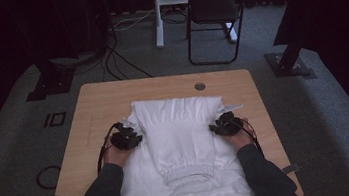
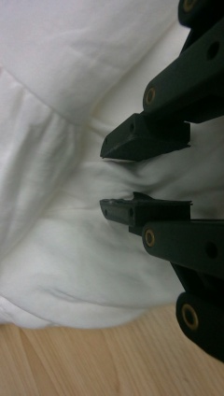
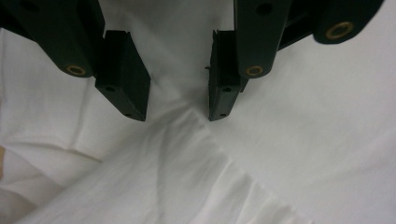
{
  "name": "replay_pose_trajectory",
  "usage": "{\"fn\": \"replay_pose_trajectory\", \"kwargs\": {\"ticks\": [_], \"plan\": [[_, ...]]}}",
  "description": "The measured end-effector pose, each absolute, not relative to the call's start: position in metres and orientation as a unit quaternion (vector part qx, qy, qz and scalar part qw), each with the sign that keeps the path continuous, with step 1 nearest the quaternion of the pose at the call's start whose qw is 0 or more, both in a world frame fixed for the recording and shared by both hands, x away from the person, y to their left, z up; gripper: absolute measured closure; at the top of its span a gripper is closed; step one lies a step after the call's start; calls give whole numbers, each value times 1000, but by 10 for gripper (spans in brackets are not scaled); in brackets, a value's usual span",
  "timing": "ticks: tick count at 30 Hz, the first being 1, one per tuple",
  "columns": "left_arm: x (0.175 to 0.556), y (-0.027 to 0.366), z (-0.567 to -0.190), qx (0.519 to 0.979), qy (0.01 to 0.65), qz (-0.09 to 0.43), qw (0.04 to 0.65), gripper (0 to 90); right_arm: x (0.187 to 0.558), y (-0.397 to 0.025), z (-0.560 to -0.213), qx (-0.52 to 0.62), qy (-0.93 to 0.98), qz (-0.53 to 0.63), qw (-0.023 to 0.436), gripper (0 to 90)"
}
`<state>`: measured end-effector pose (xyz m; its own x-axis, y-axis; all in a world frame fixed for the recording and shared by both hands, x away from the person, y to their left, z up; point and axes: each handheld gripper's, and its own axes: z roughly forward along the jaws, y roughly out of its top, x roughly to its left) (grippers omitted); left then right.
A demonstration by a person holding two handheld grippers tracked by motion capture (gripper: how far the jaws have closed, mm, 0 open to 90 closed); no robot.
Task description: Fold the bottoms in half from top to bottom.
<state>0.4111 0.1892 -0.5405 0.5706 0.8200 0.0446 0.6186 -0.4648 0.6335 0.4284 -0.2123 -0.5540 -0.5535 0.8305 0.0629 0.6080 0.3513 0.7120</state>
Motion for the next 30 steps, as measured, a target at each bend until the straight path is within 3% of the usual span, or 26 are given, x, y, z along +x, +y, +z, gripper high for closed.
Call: {"fn": "replay_pose_trajectory", "kwargs": {"ticks": [11,14,19,21,24,30], "plan": [[349,193,-543,841,423,158,299,744,366,-210,-557,404,830,344,171,573],[346,198,-533,834,423,163,315,677,363,-210,-557,399,832,345,169,569],[369,204,-492,775,447,212,393,549,365,-211,-557,405,828,352,163,563],[384,203,-481,765,448,224,405,450,365,-211,-558,405,827,355,162,562],[416,199,-476,752,463,234,407,373,366,-213,-559,408,823,362,158,562],[465,193,-503,758,496,210,368,279,366,-216,-560,408,819,373,151,563]]}}
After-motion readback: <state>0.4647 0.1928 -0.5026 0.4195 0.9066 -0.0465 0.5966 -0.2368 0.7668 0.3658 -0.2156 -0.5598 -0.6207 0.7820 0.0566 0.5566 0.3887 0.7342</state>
